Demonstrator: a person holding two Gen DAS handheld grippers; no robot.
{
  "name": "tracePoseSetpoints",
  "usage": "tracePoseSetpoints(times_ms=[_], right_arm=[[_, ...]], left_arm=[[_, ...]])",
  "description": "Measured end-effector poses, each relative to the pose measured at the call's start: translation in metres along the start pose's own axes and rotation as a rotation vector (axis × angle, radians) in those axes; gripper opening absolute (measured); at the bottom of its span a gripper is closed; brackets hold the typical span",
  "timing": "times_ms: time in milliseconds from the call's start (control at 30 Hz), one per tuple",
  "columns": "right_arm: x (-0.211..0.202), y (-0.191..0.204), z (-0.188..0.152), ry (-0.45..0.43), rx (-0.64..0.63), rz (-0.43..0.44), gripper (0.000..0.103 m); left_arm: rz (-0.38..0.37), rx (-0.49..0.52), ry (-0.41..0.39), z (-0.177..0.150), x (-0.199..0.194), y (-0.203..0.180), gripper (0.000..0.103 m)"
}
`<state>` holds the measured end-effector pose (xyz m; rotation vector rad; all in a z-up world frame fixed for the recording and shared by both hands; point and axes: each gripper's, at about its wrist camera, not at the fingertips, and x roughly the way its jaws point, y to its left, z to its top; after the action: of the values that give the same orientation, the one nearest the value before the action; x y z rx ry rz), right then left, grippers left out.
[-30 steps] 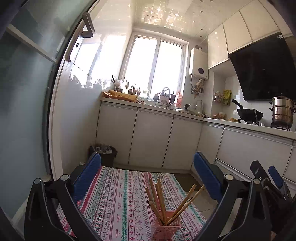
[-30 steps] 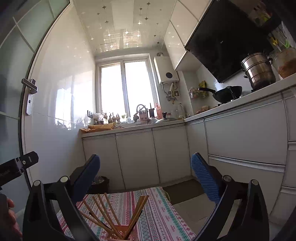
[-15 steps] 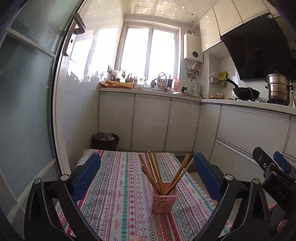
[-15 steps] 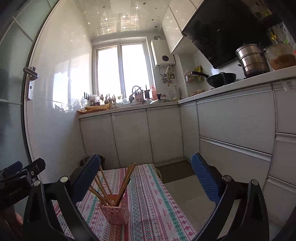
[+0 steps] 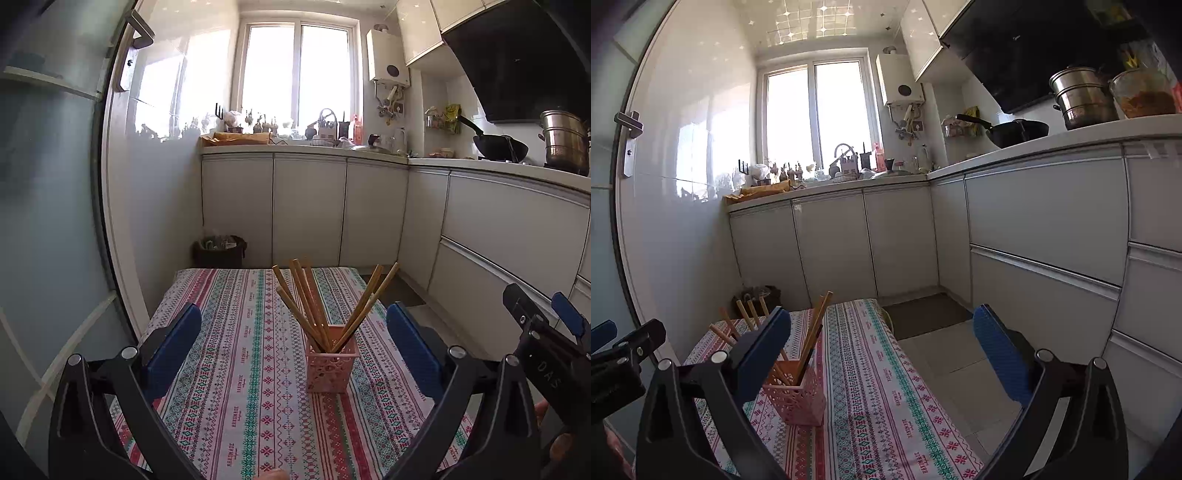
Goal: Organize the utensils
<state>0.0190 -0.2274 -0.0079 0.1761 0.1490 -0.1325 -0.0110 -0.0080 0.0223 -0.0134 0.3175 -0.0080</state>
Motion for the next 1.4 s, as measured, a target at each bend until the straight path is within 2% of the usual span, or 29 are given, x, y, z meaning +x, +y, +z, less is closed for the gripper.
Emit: tracePoseSetpoints(times_ms=[267,633,933,1400], right_arm=[[0.001,0.000,-0.001,0.015,-0.015,-0.009,0.096],[-0.015,0.006,0.015,0.002,0.000,0.004,0.096],[-0.024,0.008,0.023,0.048,-0.010,0.011,0.096],[-0.039,-0.003,0.031,0.063,-0.022,-0.017,0.096]], left_arm=[[-0.001,-0.014,0.008,0.002,-0.001,0.000,0.096],[0.009,-0.042,-0.011,0.010,-0.016,0.003,0.096],[0.024,-0.040,-0.019,0.014,-0.025,0.003,0.096],[-0.005,-0.042,-0.042,0.021,-0.038,-0.010,0.096]])
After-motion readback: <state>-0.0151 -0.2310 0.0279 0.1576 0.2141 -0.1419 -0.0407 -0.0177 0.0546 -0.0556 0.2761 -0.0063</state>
